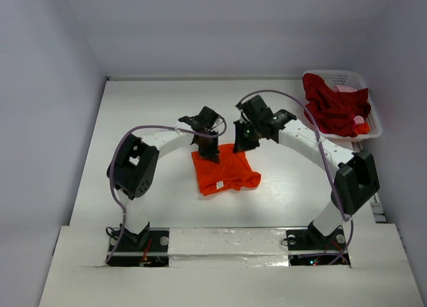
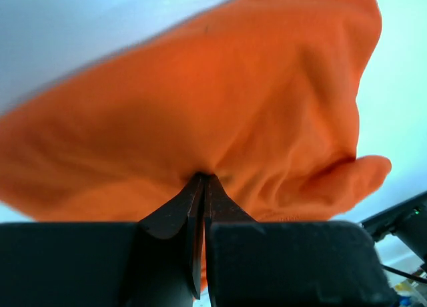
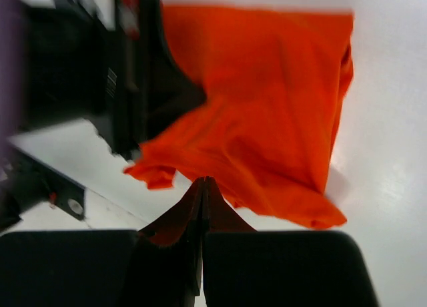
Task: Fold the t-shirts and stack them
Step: Smooth out wrinkles on the folded tshirt
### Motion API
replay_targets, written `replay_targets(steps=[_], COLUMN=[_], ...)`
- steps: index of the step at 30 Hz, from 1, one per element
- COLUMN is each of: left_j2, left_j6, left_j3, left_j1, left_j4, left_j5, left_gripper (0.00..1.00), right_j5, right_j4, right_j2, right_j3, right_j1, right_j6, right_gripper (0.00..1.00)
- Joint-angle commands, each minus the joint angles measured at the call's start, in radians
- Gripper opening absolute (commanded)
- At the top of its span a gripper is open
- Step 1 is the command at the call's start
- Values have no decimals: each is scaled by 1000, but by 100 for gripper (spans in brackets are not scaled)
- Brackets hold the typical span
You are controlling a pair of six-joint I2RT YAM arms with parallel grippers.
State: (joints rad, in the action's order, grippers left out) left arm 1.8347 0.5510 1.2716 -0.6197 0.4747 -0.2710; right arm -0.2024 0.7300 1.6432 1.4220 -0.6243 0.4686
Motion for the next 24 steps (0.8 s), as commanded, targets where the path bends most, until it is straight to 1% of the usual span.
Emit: replay_targets(steps=[1,3,6,10,11,16,19,24], left_j2=[7,41,54,-5,-12,-28,-2,46], left_j6=[-52,-63,-69,-46,-40,-43,-46,-48], left_j3=[95,132,135,66,36,-9,-2,63], left_j1=[5,5,14,14,14,14,23,23], left_j4=[-21,-15,-8,-41,-48,-61,-68,-58], left_j5=[-13,-19,-8,-14,-14,-7,-13,-20], left_gripper=[0,0,0,0,0,0,0,0], right_j5=[-8,1,21,58,55,28,21,5], right_j4=[-21,-30,-47,-55,-57,-64,-67,-67], right_j2=[-34,-52,-57,-25,-17,20,35,37], right_j3=[-98,-124,-169,-173,-164,-133,-120,-109], right_j1=[-12,-12,-22,-22,-22,-22,-22,-22], right_j6=[13,21,21,2,1,5,8,27], right_gripper=[0,0,0,0,0,0,0,0])
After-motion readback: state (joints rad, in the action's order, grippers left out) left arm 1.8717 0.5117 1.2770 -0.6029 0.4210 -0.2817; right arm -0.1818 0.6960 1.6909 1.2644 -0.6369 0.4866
